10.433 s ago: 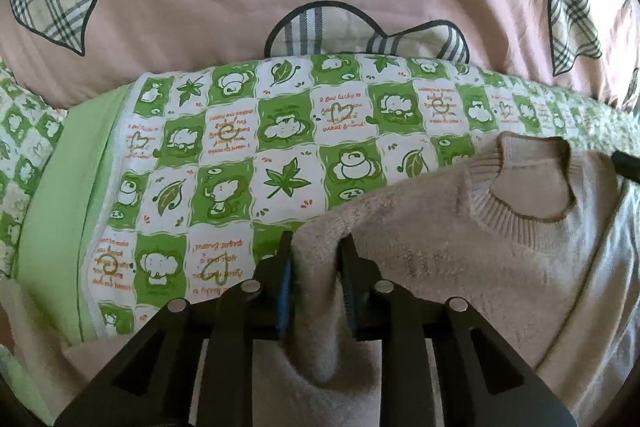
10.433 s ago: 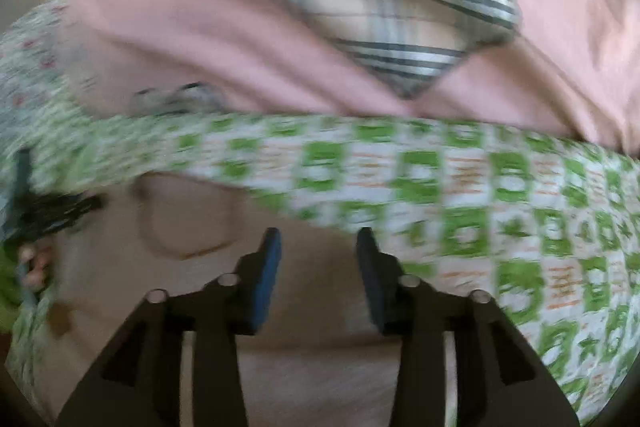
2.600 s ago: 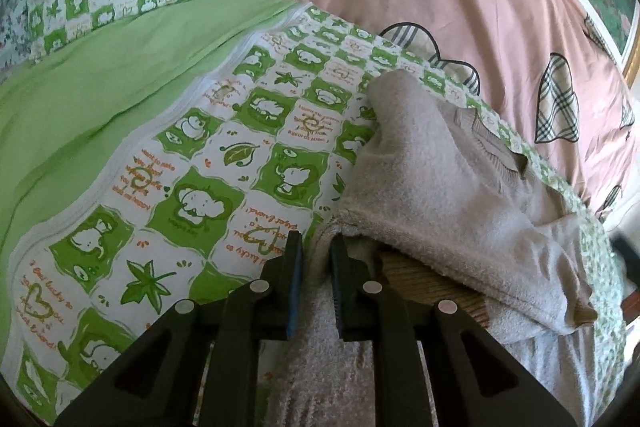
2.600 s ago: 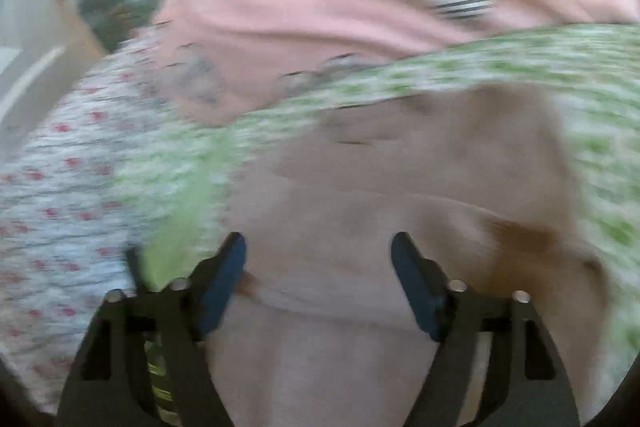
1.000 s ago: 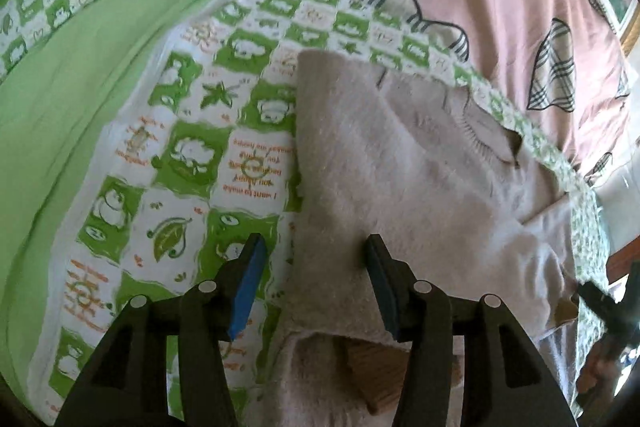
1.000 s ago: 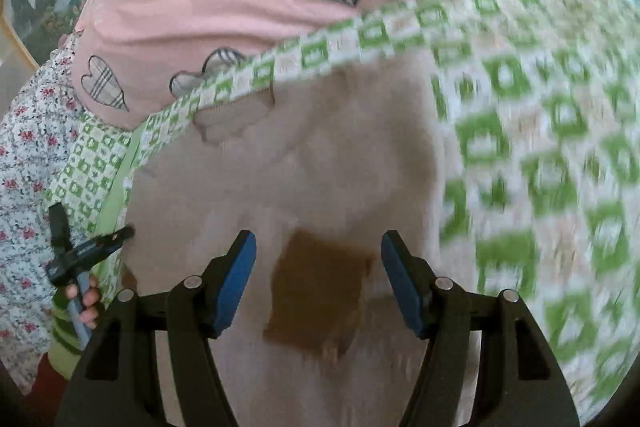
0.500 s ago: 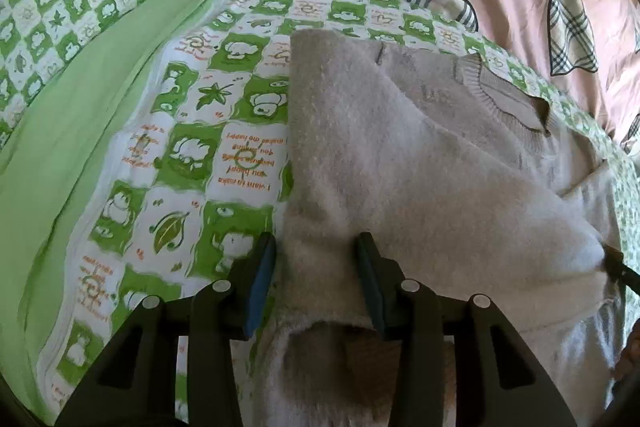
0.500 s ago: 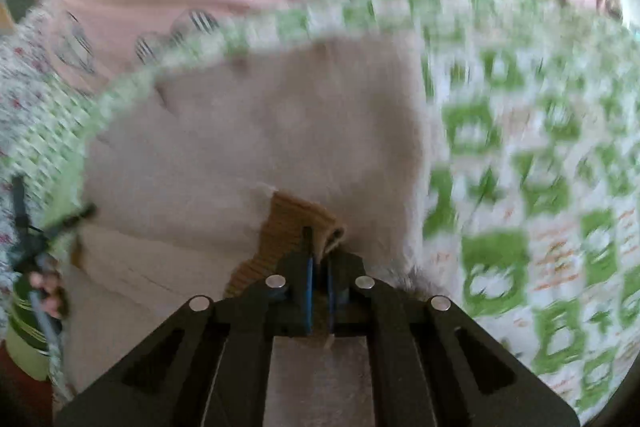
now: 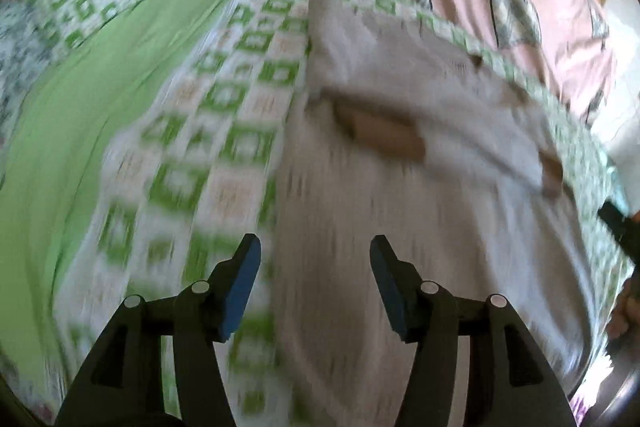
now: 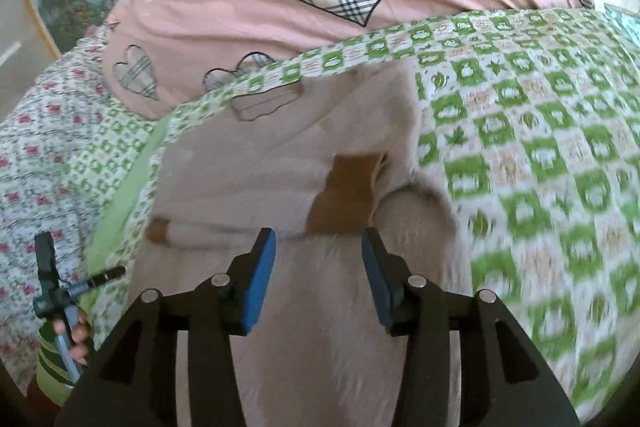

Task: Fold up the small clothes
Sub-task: 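Fold the sweater side over with the left tool and release, then grasp the brown ribbed hem of the sweater with the left tool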

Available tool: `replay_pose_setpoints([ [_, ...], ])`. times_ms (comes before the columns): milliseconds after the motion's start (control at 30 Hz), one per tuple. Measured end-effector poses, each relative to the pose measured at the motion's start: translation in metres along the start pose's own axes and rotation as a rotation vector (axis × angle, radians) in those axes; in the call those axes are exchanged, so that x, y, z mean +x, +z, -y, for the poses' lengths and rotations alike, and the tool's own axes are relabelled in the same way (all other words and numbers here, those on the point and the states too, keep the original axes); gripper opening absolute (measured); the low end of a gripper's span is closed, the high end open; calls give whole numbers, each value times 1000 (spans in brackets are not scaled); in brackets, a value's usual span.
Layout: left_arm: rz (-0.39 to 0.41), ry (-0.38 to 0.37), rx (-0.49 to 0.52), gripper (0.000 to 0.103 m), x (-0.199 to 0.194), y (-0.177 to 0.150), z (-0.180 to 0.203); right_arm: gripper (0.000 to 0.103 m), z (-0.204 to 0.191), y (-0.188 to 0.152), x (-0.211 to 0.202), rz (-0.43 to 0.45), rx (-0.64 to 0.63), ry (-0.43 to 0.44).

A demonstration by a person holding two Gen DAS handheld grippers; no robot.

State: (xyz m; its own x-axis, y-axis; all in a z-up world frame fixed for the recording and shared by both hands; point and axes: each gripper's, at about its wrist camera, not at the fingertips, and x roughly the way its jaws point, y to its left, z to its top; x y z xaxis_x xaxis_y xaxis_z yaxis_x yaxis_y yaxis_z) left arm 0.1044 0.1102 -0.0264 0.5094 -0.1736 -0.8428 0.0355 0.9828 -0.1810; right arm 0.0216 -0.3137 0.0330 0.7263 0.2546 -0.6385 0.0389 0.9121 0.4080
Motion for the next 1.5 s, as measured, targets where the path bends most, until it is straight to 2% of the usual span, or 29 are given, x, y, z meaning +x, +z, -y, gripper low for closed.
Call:
replay_pose_setpoints([
  [167,-103,46,42,60,-11,-59,12,54,-7,-30,-13,-19,0,29],
  [300,-107,92,143,60,-22,-96,11,55,-11,-46,-23,-24,-11,38],
  [367,-111,54,145,60,-33,-107,0,56,-10,-51,-33,-10,-13,32],
  [500,-104,-98,105,60,-52,-121,-20,62,-4,-61,-53,21,-8,13],
  [600,-127,-199,65,69,-49,-127,-19,62,1,-69,-63,28,6,17],
  [667,-127,-224,48,80,-45,-133,-14,62,6,-73,-69,28,18,31],
  [733,-113,-232,46,82,-43,-133,-10,62,11,-78,-78,29,21,37],
  [800,-106,-273,34,81,-41,-132,-6,62,17,-83,-85,29,23,40],
  [833,-103,-299,29,76,-39,-131,-5,62,22,-86,-89,28,31,47],
  [867,-101,-325,32,60,-37,-131,-2,62,26,-89,-92,25,41,53],
  [900,-105,-343,43,51,-35,-132,2,62,31,-91,-95,22,56,58],
  [967,-108,-320,75,21,-31,-132,7,62,42,-97,-101,14,86,63],
  [1067,-97,-320,91,8,-32,-131,3,62,54,-112,-111,-18,116,78],
  [1233,-40,-380,50,6,-53,-132,-16,62,59,-147,-123,-123,102,119],
  [1333,-57,-398,29,7,-50,-132,-20,62,58,-168,-114,-199,107,181],
  [1400,-105,-393,29,11,-39,-134,-19,62,52,-176,-108,-201,87,223],
  [1500,-152,-431,17,28,-29,-139,-17,62,46,-176,-98,-194,98,288],
])
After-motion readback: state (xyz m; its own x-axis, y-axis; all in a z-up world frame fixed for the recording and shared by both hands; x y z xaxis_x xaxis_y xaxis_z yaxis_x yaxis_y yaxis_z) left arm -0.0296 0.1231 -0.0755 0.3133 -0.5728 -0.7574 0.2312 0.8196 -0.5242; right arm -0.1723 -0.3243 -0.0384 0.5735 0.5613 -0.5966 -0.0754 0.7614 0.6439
